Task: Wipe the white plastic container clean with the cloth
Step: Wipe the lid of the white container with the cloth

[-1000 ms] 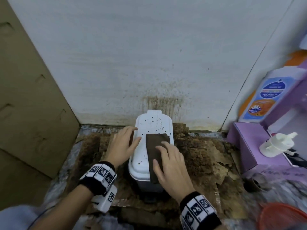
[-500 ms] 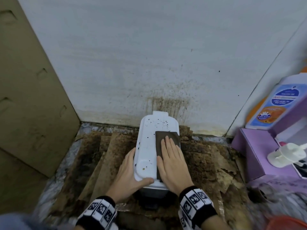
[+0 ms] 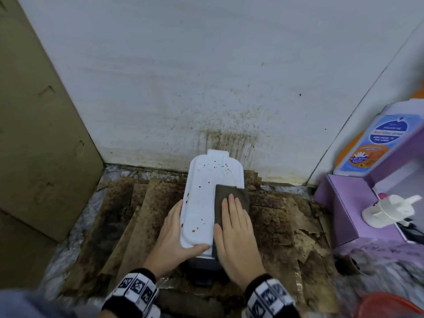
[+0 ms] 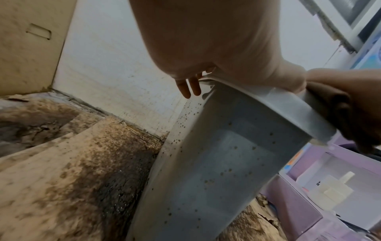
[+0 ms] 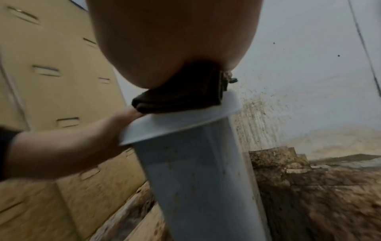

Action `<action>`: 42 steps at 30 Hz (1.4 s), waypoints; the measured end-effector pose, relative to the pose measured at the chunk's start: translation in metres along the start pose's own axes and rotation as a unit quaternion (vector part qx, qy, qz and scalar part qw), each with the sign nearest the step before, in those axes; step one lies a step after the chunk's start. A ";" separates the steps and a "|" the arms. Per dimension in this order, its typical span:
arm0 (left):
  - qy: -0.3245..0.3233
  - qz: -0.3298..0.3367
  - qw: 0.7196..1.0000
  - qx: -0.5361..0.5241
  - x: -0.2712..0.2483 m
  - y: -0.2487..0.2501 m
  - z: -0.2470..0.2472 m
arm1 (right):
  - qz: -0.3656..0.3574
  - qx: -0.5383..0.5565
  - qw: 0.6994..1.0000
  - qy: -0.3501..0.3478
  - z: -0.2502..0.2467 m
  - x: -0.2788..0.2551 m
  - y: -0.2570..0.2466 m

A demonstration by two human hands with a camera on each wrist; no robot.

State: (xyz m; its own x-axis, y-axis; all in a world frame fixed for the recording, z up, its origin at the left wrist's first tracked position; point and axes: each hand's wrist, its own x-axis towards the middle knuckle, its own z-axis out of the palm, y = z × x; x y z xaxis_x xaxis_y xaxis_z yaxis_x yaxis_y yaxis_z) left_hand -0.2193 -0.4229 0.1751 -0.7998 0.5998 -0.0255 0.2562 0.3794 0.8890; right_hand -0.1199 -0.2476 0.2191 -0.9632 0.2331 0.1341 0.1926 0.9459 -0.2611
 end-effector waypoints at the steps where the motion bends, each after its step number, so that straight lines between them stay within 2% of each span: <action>1: 0.003 0.003 1.000 0.001 0.000 -0.001 0.001 | 0.000 -0.003 1.000 0.006 0.003 -0.010 -0.003; 6: 0.004 -0.003 1.000 -0.002 0.000 -0.003 0.002 | -0.015 0.006 1.000 -0.005 0.001 -0.008 0.001; 11: -0.006 -0.005 1.000 -0.022 -0.001 -0.001 0.001 | -0.015 0.045 0.996 -0.071 -0.012 0.042 0.023; 17: -0.017 0.003 0.999 -0.046 -0.001 0.007 -0.002 | -0.023 0.042 0.992 -0.118 -0.016 0.092 0.045; 21: -0.016 -0.007 0.999 -0.030 0.000 0.002 -0.002 | -0.020 0.045 0.993 -0.106 -0.016 0.079 0.039; 27: -0.005 -0.009 1.000 -0.016 -0.001 -0.001 0.001 | -0.018 0.030 0.998 -0.060 -0.012 0.011 0.015; 30: -0.009 -0.006 1.000 -0.029 -0.001 -0.002 0.003 | -0.019 0.029 0.998 -0.046 -0.011 -0.006 0.009; 35: -0.015 -0.007 0.998 -0.052 0.000 0.000 0.003 | -0.026 0.033 0.998 -0.050 -0.014 0.016 0.020; 42: -0.003 -0.004 0.998 -0.061 0.000 0.000 -0.001 | -0.033 0.053 0.991 -0.114 -0.016 0.078 0.044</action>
State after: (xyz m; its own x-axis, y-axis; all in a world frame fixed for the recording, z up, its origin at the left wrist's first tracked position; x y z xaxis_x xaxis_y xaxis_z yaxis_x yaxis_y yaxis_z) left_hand -0.2196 -0.4239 0.1757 -0.7979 0.6017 -0.0364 0.1811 0.2969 0.9376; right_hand -0.1833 -0.1840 0.2329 -0.9928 0.1018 -0.0625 0.1176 0.9255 -0.3599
